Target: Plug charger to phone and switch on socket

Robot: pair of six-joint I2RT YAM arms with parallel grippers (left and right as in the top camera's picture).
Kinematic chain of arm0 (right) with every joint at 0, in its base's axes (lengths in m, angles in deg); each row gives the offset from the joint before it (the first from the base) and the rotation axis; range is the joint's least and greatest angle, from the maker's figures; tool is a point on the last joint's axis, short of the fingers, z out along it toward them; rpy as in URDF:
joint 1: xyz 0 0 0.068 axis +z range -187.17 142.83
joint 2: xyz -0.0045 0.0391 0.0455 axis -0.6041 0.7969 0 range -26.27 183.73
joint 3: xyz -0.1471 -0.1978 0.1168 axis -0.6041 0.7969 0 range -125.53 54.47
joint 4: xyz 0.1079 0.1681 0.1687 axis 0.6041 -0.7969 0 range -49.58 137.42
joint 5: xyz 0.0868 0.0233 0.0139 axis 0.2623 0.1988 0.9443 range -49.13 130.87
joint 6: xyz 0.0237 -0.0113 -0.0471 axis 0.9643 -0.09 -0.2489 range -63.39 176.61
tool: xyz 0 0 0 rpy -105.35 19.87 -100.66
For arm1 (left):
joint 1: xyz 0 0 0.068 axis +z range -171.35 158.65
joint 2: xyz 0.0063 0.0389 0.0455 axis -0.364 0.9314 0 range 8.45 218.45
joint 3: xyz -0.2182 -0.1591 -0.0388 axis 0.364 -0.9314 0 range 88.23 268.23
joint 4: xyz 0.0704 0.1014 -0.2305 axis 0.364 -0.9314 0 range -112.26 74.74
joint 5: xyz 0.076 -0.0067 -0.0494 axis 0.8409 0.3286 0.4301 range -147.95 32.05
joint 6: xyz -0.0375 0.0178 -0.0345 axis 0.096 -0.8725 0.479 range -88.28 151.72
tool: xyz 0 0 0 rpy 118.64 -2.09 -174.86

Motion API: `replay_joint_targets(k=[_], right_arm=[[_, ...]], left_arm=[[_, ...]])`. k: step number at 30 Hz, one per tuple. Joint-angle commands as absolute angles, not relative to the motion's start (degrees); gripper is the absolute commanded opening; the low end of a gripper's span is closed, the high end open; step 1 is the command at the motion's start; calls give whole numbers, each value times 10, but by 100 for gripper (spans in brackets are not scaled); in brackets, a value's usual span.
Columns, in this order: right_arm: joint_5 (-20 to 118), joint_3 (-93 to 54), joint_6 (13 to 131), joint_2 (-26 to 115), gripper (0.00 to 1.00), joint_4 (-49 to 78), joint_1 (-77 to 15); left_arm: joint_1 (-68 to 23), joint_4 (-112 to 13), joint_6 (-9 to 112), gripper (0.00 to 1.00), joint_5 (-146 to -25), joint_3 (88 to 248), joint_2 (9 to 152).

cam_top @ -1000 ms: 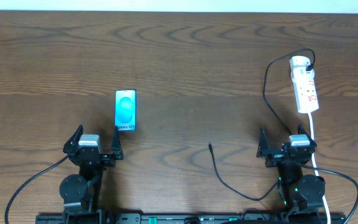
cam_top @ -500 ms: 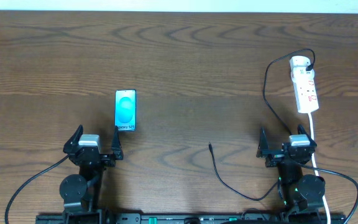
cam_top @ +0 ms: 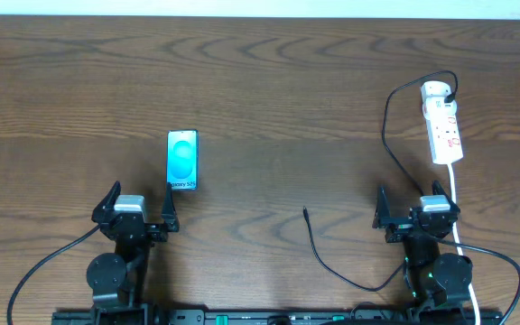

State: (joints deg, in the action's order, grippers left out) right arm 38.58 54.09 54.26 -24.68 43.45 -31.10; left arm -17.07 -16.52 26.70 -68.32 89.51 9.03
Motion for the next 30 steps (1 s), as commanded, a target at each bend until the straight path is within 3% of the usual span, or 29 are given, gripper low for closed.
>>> replay_joint_targets(k=[1,14,20,26,30], right_arm=[[391,542,544,-253,99,432,-312],[391,542,544,-253,99,432,-312],[391,542,544,-253,99,432,-312],[391,542,544,-253,99,432,-312],[391,542,544,-253,99,432,-312]], left_arm=[[-172,-184,257,94,-695,885,87],[-172,-142,263,94,-680,886,87],[-172,-146,271,94,-679,962,101],[-172,-186,271,94,-680,1110,241],[-172,-285,271,94,-700,1273,412]])
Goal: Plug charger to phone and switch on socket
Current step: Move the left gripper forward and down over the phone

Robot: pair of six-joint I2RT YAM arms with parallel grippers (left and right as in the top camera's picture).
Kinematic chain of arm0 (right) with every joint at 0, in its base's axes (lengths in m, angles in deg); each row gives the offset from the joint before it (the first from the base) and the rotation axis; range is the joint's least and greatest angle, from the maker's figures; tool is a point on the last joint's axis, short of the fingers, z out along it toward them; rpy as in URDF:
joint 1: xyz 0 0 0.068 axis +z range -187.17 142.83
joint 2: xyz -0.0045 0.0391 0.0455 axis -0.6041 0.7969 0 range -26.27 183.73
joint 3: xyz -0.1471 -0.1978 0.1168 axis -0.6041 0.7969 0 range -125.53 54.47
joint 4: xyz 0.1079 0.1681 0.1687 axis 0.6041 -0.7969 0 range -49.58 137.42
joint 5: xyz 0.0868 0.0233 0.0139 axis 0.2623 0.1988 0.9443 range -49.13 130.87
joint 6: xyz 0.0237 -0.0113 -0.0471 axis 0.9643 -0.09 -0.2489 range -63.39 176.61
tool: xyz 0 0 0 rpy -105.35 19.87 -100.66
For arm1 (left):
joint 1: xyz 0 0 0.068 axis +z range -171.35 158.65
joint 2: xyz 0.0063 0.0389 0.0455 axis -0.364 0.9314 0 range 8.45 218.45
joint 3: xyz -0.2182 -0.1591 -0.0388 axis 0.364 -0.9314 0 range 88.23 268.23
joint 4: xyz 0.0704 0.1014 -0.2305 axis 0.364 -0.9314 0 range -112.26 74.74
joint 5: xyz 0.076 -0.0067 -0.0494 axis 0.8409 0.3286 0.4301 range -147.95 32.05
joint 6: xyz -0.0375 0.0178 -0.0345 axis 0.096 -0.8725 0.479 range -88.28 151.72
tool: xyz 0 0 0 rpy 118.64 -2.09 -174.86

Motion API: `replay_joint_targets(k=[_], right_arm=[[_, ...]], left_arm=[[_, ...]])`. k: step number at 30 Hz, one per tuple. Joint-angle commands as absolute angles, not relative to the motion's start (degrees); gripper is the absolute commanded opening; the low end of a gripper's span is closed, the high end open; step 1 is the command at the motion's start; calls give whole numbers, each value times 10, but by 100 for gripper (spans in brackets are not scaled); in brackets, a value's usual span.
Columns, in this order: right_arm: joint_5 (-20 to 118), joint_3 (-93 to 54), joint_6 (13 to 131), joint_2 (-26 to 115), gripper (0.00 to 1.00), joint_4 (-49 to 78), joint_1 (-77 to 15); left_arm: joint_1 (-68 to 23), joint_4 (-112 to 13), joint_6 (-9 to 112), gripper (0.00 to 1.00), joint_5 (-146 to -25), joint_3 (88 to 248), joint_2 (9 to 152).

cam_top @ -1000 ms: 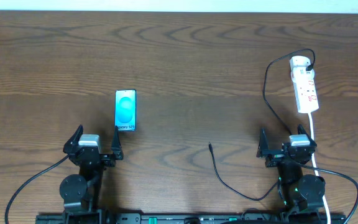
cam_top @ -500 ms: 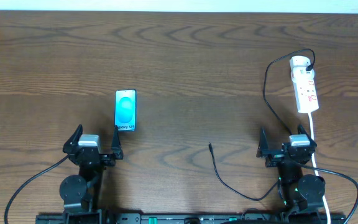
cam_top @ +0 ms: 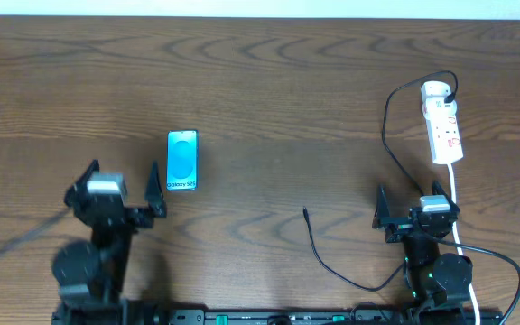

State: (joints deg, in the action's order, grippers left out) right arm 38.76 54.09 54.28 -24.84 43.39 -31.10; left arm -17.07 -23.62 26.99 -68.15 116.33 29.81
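Note:
The phone (cam_top: 181, 160) lies flat left of centre, its blue screen up. A white power strip (cam_top: 442, 122) sits at the far right with a black plug in its far end. From there the black charger cable (cam_top: 321, 255) loops down and ends in a free tip (cam_top: 305, 212) mid-table. My left gripper (cam_top: 123, 171) stands open just left of the phone's near end, with nothing between its fingers. Below the strip, my right gripper (cam_top: 410, 191) is open too, to the right of the cable tip.
A white cord (cam_top: 457, 212) runs from the power strip down past the right arm. The black cable curls along the near edge by the right arm's base. The dark wooden table (cam_top: 260, 81) stretches far back.
My left arm has shifted left and a little farther from the near edge, its open fingers now beside the phone's lower left. The right arm, phone and cable have not moved.

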Motion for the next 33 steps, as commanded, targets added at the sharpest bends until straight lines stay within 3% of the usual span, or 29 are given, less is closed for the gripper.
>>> replay_joint_targets(k=[1,10,16,21,22,23,24,25,26,28,33], right_arm=[[391,542,544,-253,99,432,-312],[391,542,544,-253,99,432,-312],[391,542,544,-251,99,432,-312],[391,542,544,-251,99,432,-312],[391,542,544,-251,99,432,-312],[391,542,544,-251,99,432,-312],[391,542,544,-251,99,432,-312],[391,542,544,-251,99,432,-312],[391,542,544,-251,99,432,-312],[391,542,544,-251,99,432,-312],[391,542,544,-251,99,432,-312]], left_arm=[[-172,-304,271,94,-708,1304,443],[-172,-745,286,94,-742,1820,904],[-172,-876,286,95,-742,1869,1029],[-172,-914,290,94,-742,1869,1088],[-172,-915,290,80,-742,1869,1097],[-172,-912,290,55,-742,1869,1104],[-172,-909,290,37,-742,1869,1111],[-172,-906,290,34,-742,1869,1116],[-172,-903,290,43,-742,1869,1120],[-172,-898,290,98,-742,1869,1124],[-172,-869,290,98,-742,1861,1129]])
